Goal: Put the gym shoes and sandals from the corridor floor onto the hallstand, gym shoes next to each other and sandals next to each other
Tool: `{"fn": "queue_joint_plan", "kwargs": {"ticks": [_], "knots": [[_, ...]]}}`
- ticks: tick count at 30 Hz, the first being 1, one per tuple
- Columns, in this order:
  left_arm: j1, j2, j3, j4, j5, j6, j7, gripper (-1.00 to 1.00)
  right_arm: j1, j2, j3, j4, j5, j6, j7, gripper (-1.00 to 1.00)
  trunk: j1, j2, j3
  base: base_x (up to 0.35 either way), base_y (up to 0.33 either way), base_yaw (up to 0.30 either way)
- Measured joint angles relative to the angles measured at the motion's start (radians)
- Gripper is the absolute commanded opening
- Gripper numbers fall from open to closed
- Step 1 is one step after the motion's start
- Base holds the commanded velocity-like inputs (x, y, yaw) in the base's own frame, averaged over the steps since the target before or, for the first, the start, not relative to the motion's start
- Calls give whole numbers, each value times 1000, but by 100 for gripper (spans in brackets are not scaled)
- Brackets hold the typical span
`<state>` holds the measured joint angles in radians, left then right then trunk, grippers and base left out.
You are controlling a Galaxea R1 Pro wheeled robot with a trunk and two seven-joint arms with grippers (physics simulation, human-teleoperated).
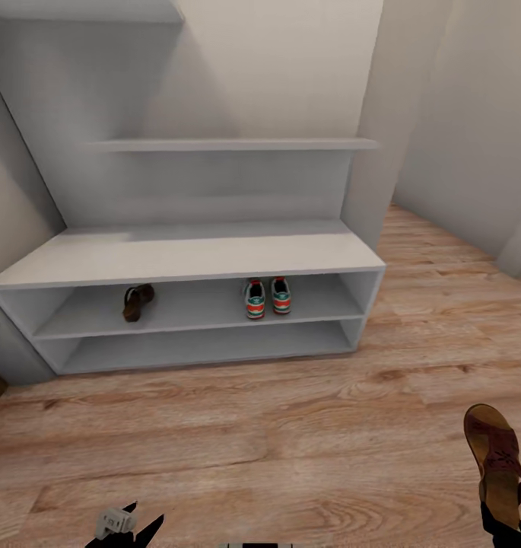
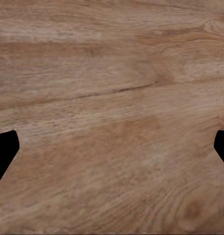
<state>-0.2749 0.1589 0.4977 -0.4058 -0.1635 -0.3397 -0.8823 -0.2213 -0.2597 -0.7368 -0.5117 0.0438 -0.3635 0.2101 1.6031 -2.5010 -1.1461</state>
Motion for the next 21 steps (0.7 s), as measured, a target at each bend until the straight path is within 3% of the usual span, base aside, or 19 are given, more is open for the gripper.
{"fn": "queue_joint_plan", "kwargs": {"ticks": [15, 21], "knots": [[0, 0, -1, 0, 2, 0, -3, 100, 0, 1, 0, 1, 0, 0, 0, -100, 0, 0, -3, -168, 287, 15], [0, 0, -1, 2, 2, 0, -3, 100, 0, 1, 0, 1, 0, 0, 0, -100, 0, 0, -3, -54, 297, 0]]}}
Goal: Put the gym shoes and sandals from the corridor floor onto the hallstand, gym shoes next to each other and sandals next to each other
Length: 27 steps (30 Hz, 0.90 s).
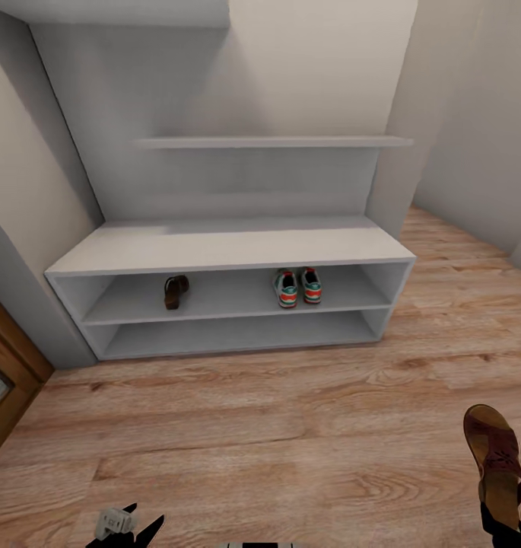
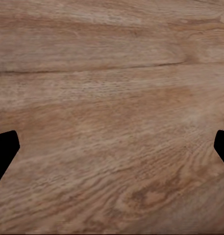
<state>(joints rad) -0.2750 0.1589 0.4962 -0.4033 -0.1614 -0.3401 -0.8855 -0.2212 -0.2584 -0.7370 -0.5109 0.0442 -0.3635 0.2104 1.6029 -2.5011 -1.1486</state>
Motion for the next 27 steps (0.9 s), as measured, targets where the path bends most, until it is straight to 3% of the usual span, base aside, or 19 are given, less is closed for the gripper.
{"fn": "queue_joint_plan", "kwargs": {"ticks": [27], "knots": [[0, -2, 0, 6, 2, 1, -1, 100, 0, 2, 0, 0, 0, 0, 0, -100, 0, 0, -1, -1, 311, 0]]}}
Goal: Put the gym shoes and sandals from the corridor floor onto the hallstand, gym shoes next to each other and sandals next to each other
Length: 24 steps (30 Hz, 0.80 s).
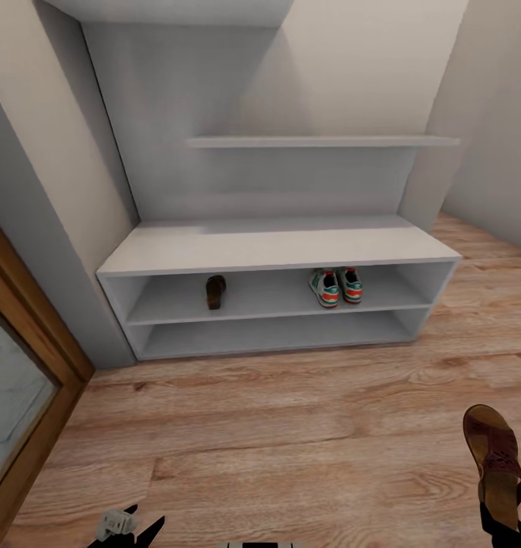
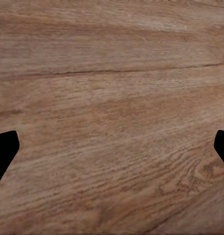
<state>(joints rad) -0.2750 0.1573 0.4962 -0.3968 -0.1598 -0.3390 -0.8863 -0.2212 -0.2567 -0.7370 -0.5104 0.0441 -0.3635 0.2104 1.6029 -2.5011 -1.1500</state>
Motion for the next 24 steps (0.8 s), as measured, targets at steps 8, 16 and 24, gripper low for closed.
{"fn": "queue_joint_plan", "kwargs": {"ticks": [8, 16, 24], "knots": [[0, 0, 0, -1, 0, -1, 1, 100, 0, 0, 0, -2, 0, 0, -1, -100, 0, 0, -7, -1, 156, 0], [0, 0, 0, 2, 0, -1, 1, 100, 0, 0, -1, -7, -2, 0, -1, -100, 0, 0, -10, -121, 1, 4], [0, 0, 0, 1, 0, -1, 1, 100, 0, 0, 0, -10, -2, 0, -2, -100, 0, 0, -19, -6, 0, 87]]}}
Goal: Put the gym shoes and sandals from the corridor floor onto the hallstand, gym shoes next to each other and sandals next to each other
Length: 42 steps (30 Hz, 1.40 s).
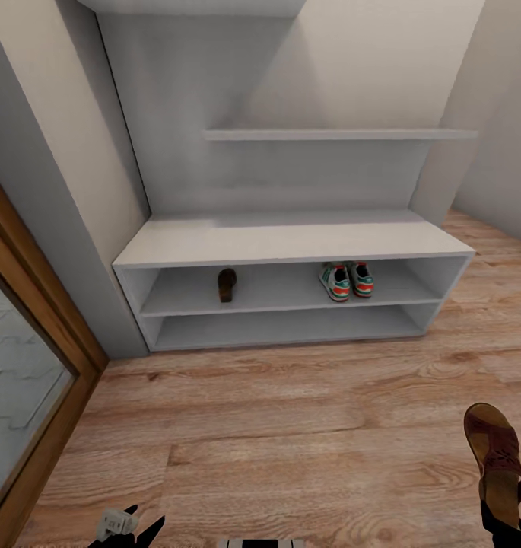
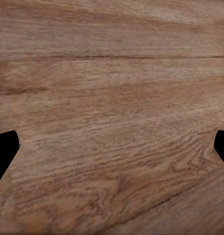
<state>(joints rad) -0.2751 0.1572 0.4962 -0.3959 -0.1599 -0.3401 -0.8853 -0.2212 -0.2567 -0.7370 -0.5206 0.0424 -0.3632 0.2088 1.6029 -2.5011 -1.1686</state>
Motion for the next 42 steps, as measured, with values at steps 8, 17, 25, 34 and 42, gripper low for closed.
{"fn": "queue_joint_plan", "kwargs": {"ticks": [8, 17, 25, 34, 42], "knots": [[0, -1, -1, -1, 0, -1, 0, 100, 0, -1, 1, -1, 2, 1, 1, -100, 0, 0, -3, 0, 0, 23], [0, -10, -13, -14, -3, -3, -8, 100, 0, -2, 3, 5, 5, 1, 2, -100, 0, 0, -3, 0, 0, 1], [-5, -1, -12, -16, -9, -3, -135, 100, 0, 0, 41, 9, 36, 6, 5, -100, 0, 0, -3, 0, 0, 0], [-30, 39, -8, -17, -10, 16, -368, 100, -18, 63, 330, -2, 82, 204, 0, -100, 0, 0, -3, 0, 0, 0], [-102, 69, -7, -17, -8, 149, -466, 100, -152, 253, 505, -67, 85, 524, -22, -100, 0, 0, -3, 0, 0, 0]]}}
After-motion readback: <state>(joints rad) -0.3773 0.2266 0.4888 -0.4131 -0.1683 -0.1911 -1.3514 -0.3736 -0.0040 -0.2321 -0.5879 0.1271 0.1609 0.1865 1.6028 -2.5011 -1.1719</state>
